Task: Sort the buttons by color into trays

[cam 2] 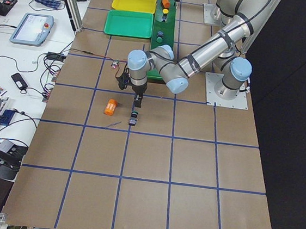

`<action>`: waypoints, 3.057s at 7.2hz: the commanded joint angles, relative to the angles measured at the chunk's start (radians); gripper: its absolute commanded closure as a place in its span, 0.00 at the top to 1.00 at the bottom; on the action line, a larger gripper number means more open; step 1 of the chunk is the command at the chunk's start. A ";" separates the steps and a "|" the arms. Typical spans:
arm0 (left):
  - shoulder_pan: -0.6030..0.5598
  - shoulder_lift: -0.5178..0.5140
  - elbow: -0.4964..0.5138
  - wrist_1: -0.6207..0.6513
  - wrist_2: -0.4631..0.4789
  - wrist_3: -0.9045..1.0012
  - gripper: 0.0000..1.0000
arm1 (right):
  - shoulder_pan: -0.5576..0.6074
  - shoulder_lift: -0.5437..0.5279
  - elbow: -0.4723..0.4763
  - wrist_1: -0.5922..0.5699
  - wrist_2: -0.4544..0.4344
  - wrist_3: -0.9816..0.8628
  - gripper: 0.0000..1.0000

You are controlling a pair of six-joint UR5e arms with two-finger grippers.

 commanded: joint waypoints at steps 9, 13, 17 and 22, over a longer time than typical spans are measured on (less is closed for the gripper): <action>0.046 -0.121 0.037 0.125 -0.045 0.192 1.00 | 0.000 0.001 0.002 0.002 0.000 0.003 1.00; 0.049 -0.153 0.064 0.125 -0.053 0.195 1.00 | 0.000 0.002 0.002 0.002 0.000 0.000 1.00; 0.049 -0.158 0.054 0.115 -0.056 0.170 1.00 | 0.000 0.002 0.000 0.002 0.000 -0.003 0.33; 0.029 -0.070 0.052 -0.020 -0.045 0.126 0.21 | 0.000 0.004 -0.038 -0.001 0.000 -0.006 0.26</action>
